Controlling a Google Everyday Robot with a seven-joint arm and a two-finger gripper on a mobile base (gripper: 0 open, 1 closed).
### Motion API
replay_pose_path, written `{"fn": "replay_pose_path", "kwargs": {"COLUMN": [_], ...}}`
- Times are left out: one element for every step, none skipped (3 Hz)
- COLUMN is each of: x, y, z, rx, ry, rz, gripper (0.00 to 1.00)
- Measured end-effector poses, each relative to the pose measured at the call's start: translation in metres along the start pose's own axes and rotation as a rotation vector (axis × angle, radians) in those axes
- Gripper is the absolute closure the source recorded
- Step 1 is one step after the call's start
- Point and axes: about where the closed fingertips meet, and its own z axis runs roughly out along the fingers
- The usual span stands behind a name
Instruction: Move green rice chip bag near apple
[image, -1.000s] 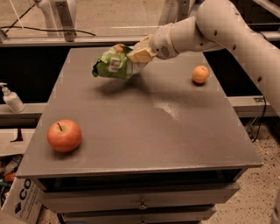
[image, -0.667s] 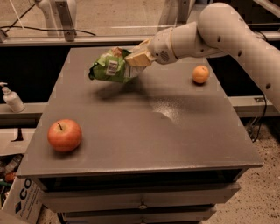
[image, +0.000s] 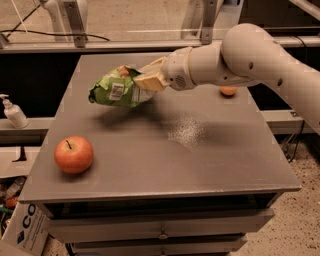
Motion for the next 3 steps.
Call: {"fn": "replay_pose_path", "kwargs": {"x": [0.003, 0.011, 0.025], "y": [0.027, 0.052, 0.069], "z": [0.006, 0.01, 0.019], "rx": [-0.001, -0.002, -0.01], "ry": [0.011, 0.036, 0.094], "rz": [-0.015, -0.028, -0.037], "gripper": [1.0, 1.0, 1.0]}}
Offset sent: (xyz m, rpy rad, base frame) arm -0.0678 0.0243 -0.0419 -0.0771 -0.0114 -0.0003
